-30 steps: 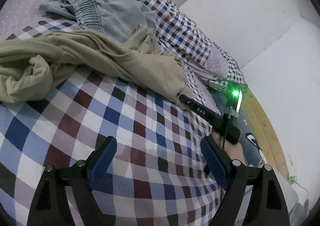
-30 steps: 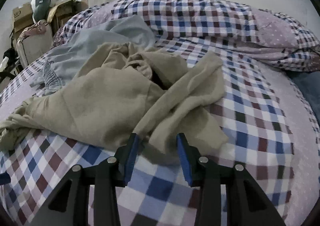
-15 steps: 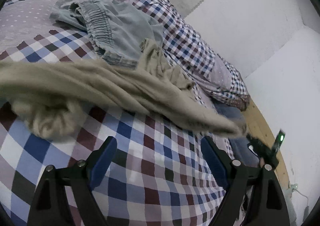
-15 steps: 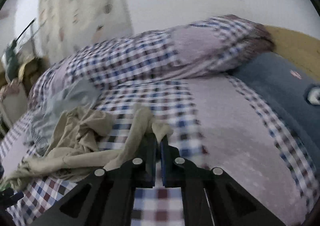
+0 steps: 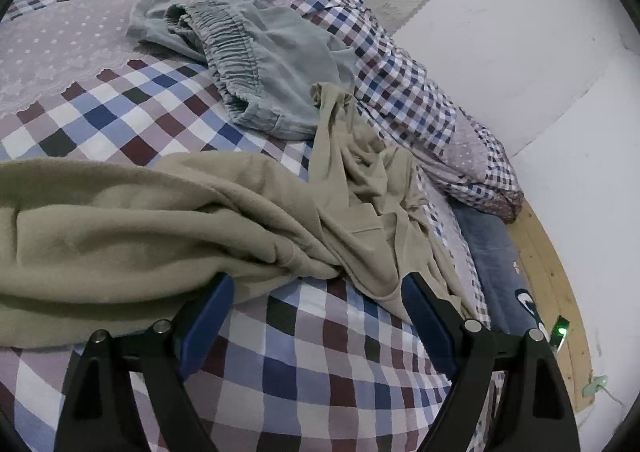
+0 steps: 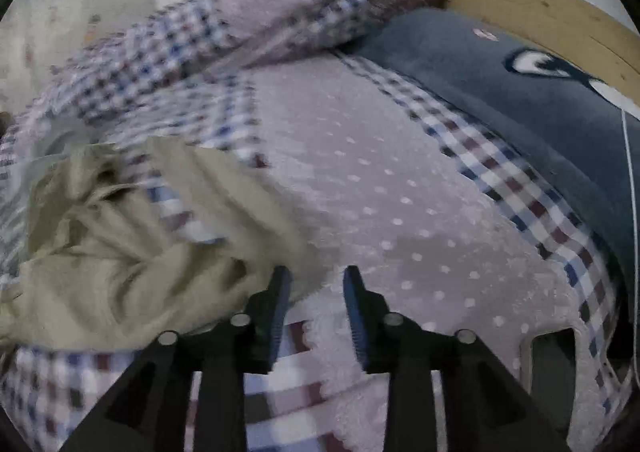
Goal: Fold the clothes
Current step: 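Spread the khaki shirt on the sheet with the right tool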
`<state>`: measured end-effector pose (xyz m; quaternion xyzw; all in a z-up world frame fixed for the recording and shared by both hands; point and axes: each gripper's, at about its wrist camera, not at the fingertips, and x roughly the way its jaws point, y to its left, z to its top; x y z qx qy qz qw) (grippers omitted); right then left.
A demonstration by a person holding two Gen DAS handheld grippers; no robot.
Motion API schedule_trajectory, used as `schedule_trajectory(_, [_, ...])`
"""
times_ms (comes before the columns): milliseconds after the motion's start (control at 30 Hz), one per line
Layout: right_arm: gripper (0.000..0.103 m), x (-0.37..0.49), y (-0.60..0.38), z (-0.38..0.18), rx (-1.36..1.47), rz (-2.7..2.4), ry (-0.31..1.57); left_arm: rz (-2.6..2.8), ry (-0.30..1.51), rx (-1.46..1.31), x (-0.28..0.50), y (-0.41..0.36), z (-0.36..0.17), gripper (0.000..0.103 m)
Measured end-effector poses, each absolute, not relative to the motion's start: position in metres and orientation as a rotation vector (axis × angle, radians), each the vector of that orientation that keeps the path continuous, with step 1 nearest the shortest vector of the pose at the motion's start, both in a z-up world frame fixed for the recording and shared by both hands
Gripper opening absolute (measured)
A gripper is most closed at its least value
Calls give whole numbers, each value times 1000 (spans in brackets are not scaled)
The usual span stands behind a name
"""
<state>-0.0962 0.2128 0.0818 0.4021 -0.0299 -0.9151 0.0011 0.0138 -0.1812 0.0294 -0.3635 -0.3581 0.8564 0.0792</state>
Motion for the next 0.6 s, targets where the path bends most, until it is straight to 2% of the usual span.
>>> schedule_trajectory(233, [45, -54, 115, 97, 1062, -2546, 72, 2533, -1097, -1118, 12, -183, 25, 89])
schedule_trajectory(400, [48, -17, 25, 72, 975, -2353, 454, 2465, -1210, -1120, 11, -195, 18, 89])
schedule_trajectory(600, [50, -10, -35, 34, 926, -2236, 709, 2398, -1306, -1112, 10, -205, 14, 89])
